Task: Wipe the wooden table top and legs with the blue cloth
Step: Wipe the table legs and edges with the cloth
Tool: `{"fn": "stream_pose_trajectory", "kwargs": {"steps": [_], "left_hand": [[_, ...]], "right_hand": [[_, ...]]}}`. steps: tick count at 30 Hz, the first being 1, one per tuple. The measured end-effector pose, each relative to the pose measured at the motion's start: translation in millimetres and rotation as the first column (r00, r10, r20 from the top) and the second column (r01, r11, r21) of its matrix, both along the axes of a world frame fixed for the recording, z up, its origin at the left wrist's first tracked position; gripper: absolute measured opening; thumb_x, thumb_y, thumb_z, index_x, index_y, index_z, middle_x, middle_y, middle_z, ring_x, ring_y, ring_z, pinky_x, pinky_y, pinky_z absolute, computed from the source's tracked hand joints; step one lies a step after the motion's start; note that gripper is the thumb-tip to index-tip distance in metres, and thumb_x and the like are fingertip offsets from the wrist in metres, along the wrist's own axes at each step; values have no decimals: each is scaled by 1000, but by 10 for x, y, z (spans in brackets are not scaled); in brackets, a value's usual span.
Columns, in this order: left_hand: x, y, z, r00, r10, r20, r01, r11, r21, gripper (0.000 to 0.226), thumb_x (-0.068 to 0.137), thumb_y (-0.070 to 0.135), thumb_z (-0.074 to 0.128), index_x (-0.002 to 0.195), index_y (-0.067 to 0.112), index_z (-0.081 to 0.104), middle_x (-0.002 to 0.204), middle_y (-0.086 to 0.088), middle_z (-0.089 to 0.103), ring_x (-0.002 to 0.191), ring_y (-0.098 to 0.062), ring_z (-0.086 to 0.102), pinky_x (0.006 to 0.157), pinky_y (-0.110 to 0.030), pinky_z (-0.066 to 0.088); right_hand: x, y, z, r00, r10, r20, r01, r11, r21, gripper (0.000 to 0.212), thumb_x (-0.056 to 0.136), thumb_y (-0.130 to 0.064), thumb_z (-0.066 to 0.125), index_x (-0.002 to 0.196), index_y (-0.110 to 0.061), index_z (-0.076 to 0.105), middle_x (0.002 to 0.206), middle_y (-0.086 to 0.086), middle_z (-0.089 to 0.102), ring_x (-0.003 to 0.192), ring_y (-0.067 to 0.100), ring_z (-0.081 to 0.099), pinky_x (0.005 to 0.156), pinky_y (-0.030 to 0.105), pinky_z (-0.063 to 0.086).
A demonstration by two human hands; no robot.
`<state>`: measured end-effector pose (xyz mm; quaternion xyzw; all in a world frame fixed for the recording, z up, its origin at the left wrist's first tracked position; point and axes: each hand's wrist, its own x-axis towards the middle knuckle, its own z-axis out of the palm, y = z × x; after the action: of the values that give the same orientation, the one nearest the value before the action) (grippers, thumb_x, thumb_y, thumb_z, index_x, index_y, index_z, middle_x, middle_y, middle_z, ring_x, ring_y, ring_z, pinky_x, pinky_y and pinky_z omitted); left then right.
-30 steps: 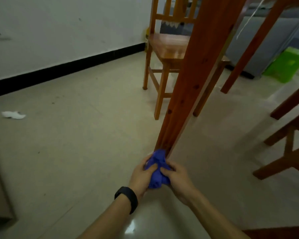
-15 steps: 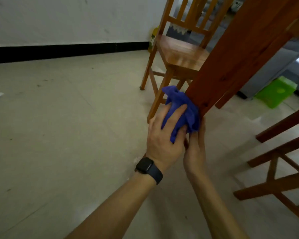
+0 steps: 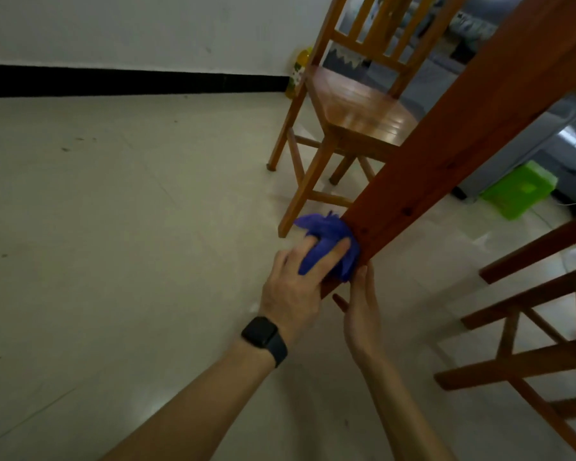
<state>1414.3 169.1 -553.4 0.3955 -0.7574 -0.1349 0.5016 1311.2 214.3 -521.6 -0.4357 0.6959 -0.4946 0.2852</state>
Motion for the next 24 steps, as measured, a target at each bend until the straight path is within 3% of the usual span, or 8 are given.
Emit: {"fn": "stream_pose_trajectory", "kwargs": {"steps": [3,6,8,11,13,16,19,24], "left_hand": [[227,69,-506,982,-27,187,11,996,89,89,75,8,74,146,40,29,129,-5,43,86,-29,54,55,-35,55],[443,80,-611,956,-24,292,-6,995,103,91,69,6,81,141,40,36,123,-8,54,85,-29,58,51,-33,54],[451,48,-368,989,-3,146,-13,994,109,70,84,14,67,142,38,36,129,-10,51,93,-30,58,61,-34,54],[232,28,88,999,-35,-39,39,996,86,56,94,34,41,148,39,26,138,-9,39,104,-28,54,77,-33,51],[55,123,29,998,-67,-18,68,991,115,64,95,33,47,148,48,14,143,-2,27,114,-29,50,87,-36,49],[148,373,-721,948,-186,257,50,888,457,83,97,16,52,146,56,-2,154,-1,20,131,-31,43,100,-39,45],[526,580,-1443,860,-285,424,-96,725,682,69,95,16,50,152,43,21,152,-7,33,122,-30,52,87,-36,48],[447,434,-1270,995,101,12,-83,738,670,61,101,17,44,153,39,19,150,-5,29,102,-23,55,80,-29,48]], "right_hand": [[-24,4,25,999,-16,-34,18,998,57,48,99,-64,21,146,-53,25,149,-22,39,133,5,43,112,47,40],[32,26,28,987,-55,-148,60,998,27,40,98,-67,19,138,-65,18,129,-44,38,132,3,42,114,44,38],[77,42,13,979,-59,-197,63,998,11,43,99,-64,22,141,-65,10,119,-54,35,128,2,45,111,34,40],[102,73,-4,963,-50,-267,52,999,2,58,98,-59,26,150,-55,2,131,-33,45,117,-2,52,91,10,39],[103,85,-8,962,-35,-270,37,999,3,61,97,-57,28,152,-51,1,131,-25,51,108,-9,57,86,8,40],[112,95,-2,968,-19,-252,24,1000,15,60,100,-55,27,152,-50,-2,126,-37,44,101,-23,51,81,-1,35],[113,89,-59,963,-53,-263,51,999,-17,59,100,-54,25,150,-53,-5,139,-26,41,118,-4,51,92,8,36],[123,17,-204,953,-105,-283,76,991,-112,53,104,-49,25,150,-55,-2,144,-25,45,127,5,52,107,34,43]]}}
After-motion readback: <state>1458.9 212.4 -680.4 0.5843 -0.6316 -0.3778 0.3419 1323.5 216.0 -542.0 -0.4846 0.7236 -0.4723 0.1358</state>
